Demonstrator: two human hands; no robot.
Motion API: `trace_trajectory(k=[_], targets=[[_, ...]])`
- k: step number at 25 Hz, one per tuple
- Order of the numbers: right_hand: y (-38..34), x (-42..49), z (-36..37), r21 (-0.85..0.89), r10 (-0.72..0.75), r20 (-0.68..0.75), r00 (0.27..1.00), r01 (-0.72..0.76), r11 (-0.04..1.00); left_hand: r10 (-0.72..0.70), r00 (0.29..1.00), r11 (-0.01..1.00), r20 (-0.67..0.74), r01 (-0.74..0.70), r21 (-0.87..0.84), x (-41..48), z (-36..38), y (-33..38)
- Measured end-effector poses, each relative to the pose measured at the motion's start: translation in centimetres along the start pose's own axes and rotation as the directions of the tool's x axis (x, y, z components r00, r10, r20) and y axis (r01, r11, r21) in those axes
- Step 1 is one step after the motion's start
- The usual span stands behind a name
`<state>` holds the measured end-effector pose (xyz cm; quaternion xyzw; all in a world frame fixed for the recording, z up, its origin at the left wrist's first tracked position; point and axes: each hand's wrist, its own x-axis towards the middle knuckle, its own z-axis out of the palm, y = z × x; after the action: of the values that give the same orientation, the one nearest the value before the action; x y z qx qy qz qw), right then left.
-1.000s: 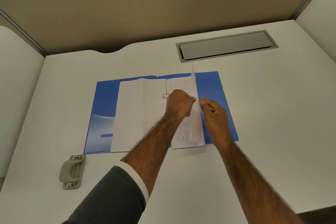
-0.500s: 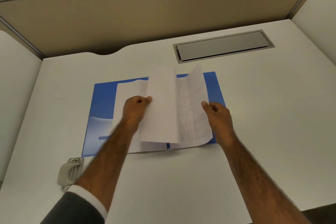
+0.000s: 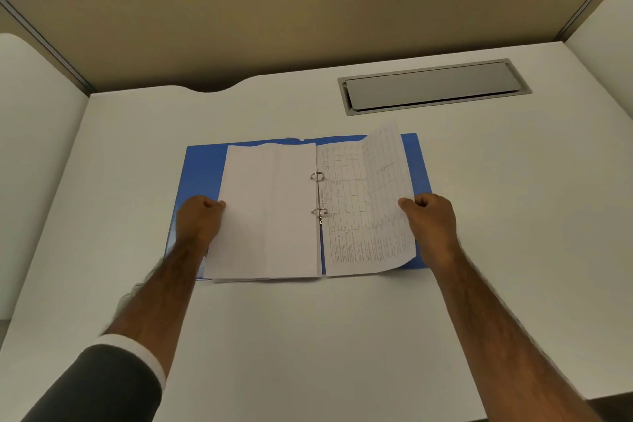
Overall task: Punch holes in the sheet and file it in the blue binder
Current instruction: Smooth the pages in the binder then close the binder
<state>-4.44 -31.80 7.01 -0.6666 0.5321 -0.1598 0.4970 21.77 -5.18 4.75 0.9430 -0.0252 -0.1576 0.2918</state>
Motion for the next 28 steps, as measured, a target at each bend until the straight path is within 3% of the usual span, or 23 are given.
trace_trajectory(k=[3, 10, 17, 23, 28], targets=[[-2.2, -0.7, 0.5, 0.007, -0.032, 0.046, 0.998, 0.032, 0.999, 0.043, 0.999, 0.991, -0.025, -0.04, 0.127, -0.7, -0.1, 0.3], [-10.0, -4.4, 5.8, 0.066, -0.263, 0.215, 0.941, 0.255, 0.965, -0.075, 0.994, 0.929, 0.084, 0.039, 0.369, -4.5, -0.2, -2.3], [-11.6, -8.3, 16.3, -0.081, -0.312, 0.415, 0.855, 0.376, 0.923, -0.177, 0.971, 0.961, 0.161, 0.135, 0.242, -4.2, -1.8, -3.1], [-9.6, -9.0, 22.5, -0.24, -0.252, 0.465, 0.849, 0.394, 0.887, -0.273, 0.938, 0.957, 0.212, 0.241, 0.163, -4.7, -2.1, -3.1], [-8.5, -7.9, 22.5, -0.168, -0.246, 0.486, 0.839, 0.366, 0.915, -0.319, 0.92, 0.945, 0.227, 0.328, -0.005, -6.0, -1.7, -2.1]])
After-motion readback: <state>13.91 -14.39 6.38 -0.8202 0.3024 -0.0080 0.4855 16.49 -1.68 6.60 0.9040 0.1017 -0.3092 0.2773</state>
